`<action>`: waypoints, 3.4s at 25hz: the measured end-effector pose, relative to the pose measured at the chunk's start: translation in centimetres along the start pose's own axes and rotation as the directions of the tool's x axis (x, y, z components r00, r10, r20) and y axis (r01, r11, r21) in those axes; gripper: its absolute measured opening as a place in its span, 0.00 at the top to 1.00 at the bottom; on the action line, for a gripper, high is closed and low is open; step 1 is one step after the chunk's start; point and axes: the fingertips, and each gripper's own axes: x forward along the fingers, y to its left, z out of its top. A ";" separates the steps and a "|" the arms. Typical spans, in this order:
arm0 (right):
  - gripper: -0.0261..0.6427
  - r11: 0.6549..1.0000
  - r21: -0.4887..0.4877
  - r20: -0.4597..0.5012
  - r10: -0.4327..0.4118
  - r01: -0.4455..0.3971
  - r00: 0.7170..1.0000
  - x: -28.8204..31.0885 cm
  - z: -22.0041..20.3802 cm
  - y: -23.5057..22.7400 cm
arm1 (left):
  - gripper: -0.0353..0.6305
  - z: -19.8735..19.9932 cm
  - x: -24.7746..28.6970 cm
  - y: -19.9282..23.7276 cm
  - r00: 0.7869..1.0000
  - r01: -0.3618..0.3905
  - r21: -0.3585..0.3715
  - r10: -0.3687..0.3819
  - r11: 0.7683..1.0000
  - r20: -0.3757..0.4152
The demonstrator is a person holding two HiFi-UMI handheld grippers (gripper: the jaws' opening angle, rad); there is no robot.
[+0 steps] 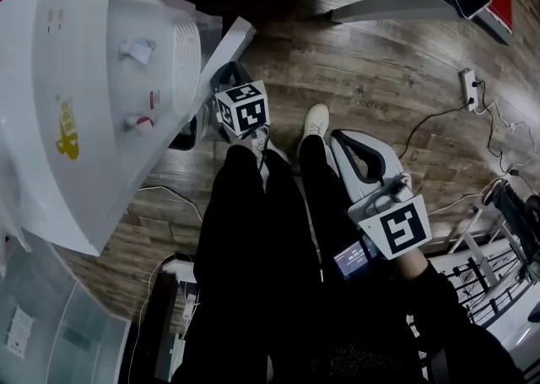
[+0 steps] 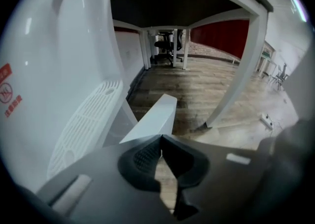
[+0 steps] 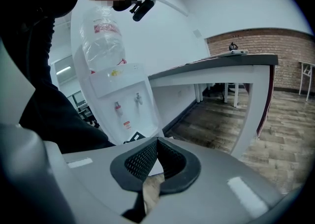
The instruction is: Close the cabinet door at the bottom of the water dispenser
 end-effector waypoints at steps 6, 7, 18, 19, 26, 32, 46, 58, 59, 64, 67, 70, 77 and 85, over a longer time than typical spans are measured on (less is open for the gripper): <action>0.97 1.000 0.013 -0.004 -0.005 0.005 1.000 0.4 0.0 -0.2 | 0.94 -0.1 2.1 0.3 0.999 0.028 -0.023 -0.028 0.999 -0.025; 0.97 1.000 0.014 -0.004 -0.006 0.006 1.000 0.6 -0.1 -0.2 | 0.94 0.2 2.4 0.5 1.000 0.025 -0.024 -0.026 0.999 -0.017; 0.97 1.000 0.025 -0.022 -0.006 0.006 1.000 1.9 -0.8 0.4 | 0.94 0.7 4.3 2.9 0.999 -0.046 -0.108 0.047 0.993 0.007; 0.97 1.000 0.027 -0.025 -0.009 0.009 1.000 1.9 -0.7 0.4 | 0.94 0.8 4.4 2.9 0.998 -0.058 -0.135 0.060 0.989 0.008; 0.97 1.000 0.023 -0.026 -0.010 0.010 1.000 2.1 -0.7 0.3 | 0.94 0.7 5.9 5.0 0.987 -0.139 -0.450 0.158 0.882 0.005; 0.97 0.999 0.032 -0.039 -0.005 0.007 0.999 2.5 -1.6 -0.2 | 0.94 0.8 6.5 5.4 0.988 -0.132 -0.490 0.156 0.861 0.008; 0.97 0.999 -0.031 -0.006 -0.018 0.018 1.000 1.3 -1.0 -0.2 | 0.94 2.7 3.3 4.6 0.988 -0.003 -0.648 0.101 0.761 0.113; 0.97 0.981 -0.180 0.137 -0.054 0.078 0.989 -1.5 5.9 0.2 | 0.94 10.6 -10.3 4.8 0.930 0.115 -0.356 0.025 0.927 0.367; 0.97 0.978 -0.190 0.155 -0.062 0.091 0.986 -1.5 6.7 0.0 | 0.94 11.4 -11.7 5.0 0.920 0.115 -0.333 0.026 0.936 0.390; 0.97 0.951 -0.196 0.286 -0.178 0.239 0.942 -3.7 12.1 -0.9 | 0.94 14.5 -19.9 3.8 0.888 0.066 -0.141 0.006 0.988 0.459; 0.97 0.932 -0.237 0.313 -0.195 0.275 0.929 -4.7 15.2 -0.5 | 0.94 17.2 -25.2 1.7 0.855 0.051 0.006 -0.047 0.999 0.516; 0.97 0.915 -0.285 0.305 -0.196 0.286 0.932 -5.4 18.1 -0.1 | 0.94 20.3 -29.8 1.1 0.813 0.078 0.004 -0.066 0.997 0.578; 0.97 0.915 -0.206 0.373 -0.253 0.346 0.892 -10.7 25.2 0.9 | 0.94 24.4 -41.8 3.5 0.735 0.046 -0.071 0.014 0.996 0.678; 0.97 0.938 -0.166 0.473 -0.195 0.304 0.859 -13.6 31.2 3.7 | 0.94 25.6 -51.1 5.5 0.657 0.068 -0.174 0.087 0.982 0.749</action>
